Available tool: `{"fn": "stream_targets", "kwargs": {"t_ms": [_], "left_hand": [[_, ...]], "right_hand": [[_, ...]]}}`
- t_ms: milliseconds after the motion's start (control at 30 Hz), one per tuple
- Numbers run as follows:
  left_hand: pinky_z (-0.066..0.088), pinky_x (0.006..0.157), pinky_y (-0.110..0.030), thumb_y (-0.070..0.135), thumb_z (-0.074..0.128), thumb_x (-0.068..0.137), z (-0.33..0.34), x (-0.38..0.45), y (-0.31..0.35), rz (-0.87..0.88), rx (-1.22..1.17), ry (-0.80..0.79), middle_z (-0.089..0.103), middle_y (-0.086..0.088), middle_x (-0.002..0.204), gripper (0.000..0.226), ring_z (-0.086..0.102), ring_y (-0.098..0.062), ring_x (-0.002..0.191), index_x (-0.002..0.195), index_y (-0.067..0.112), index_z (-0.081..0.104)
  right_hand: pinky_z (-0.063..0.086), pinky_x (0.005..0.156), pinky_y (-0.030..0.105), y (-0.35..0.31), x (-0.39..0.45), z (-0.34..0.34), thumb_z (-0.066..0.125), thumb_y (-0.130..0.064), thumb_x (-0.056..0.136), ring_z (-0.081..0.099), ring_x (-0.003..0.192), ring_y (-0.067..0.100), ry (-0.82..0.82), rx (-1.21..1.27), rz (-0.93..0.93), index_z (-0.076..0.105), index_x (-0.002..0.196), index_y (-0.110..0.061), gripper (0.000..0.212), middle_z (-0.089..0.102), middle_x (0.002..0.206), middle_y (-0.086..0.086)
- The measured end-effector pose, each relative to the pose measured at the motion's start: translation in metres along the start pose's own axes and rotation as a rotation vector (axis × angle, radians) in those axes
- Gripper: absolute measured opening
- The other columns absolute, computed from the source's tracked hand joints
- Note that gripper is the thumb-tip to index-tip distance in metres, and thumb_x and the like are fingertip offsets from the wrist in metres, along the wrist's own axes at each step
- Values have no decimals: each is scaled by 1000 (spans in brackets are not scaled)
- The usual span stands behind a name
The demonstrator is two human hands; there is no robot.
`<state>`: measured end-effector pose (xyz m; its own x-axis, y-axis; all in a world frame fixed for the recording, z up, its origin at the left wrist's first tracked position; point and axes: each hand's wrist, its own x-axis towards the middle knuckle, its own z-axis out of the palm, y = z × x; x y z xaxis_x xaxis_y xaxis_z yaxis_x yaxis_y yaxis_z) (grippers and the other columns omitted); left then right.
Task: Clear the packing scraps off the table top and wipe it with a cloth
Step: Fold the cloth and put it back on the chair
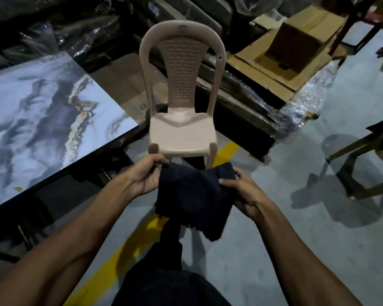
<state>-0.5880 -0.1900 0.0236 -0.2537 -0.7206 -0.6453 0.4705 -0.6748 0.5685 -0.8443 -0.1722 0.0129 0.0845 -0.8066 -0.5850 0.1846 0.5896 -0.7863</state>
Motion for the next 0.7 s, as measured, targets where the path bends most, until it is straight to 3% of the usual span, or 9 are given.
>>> {"fn": "stream_targets", "kwargs": {"t_ms": [33,100,167,200,300,367,467,600,700], "left_hand": [[56,83,-39,-3,43,87,-3,19,9,6,26,-40,67,-18,102,27,69,-25,83,83,13,64],[58,74,-37,-3,50,87,-11,59,24,45,391,8,61,-7,122,35,64,-18,91,110,23,56],[55,77,-37,-6,57,84,-13,92,40,103,703,146,45,1,130,74,57,-16,98,143,31,32],[53,83,-38,-8,60,82,-13,106,52,137,739,170,41,0,126,87,55,-19,101,149,33,22],[52,68,-30,-8,65,79,-12,139,91,221,857,102,51,-10,94,80,55,-25,79,138,36,35],[56,75,-38,-3,71,72,-11,155,114,269,985,65,60,-16,105,75,62,-33,88,132,33,44],[50,95,-42,-1,70,66,-7,178,139,364,1159,90,55,-9,126,65,56,-29,113,121,27,49],[47,95,-39,3,68,77,5,202,164,478,1330,290,58,-7,121,43,56,-28,111,113,24,57],[42,81,-32,9,66,83,17,215,182,607,1438,418,55,-6,98,23,57,-28,99,104,18,66]], "right_hand": [[59,76,40,-11,19,0,65,5,85,68,97,30,21,73,5,49,131,-18,54,68,114,14],[57,80,42,-28,55,0,68,2,85,66,104,33,85,32,35,38,143,-26,71,62,125,14],[57,76,40,-43,85,3,67,4,85,65,104,34,152,-127,33,33,148,-32,80,55,131,14],[57,73,38,-51,100,6,65,6,85,65,101,33,173,-176,12,39,145,-32,76,55,129,15],[54,76,30,-83,139,18,61,16,80,62,96,26,119,-294,-65,58,128,-20,60,59,124,17],[51,77,24,-100,161,26,60,22,75,58,101,23,120,-437,-101,60,125,-12,60,58,125,15],[49,65,11,-118,195,34,58,23,73,57,102,22,193,-539,-156,61,119,-8,55,59,117,9],[54,77,34,-134,236,37,68,10,74,66,95,26,331,-684,-251,67,89,-16,30,69,94,6],[49,67,29,-162,263,37,71,-1,80,64,79,19,379,-816,-301,65,76,-18,19,66,76,0]]}}
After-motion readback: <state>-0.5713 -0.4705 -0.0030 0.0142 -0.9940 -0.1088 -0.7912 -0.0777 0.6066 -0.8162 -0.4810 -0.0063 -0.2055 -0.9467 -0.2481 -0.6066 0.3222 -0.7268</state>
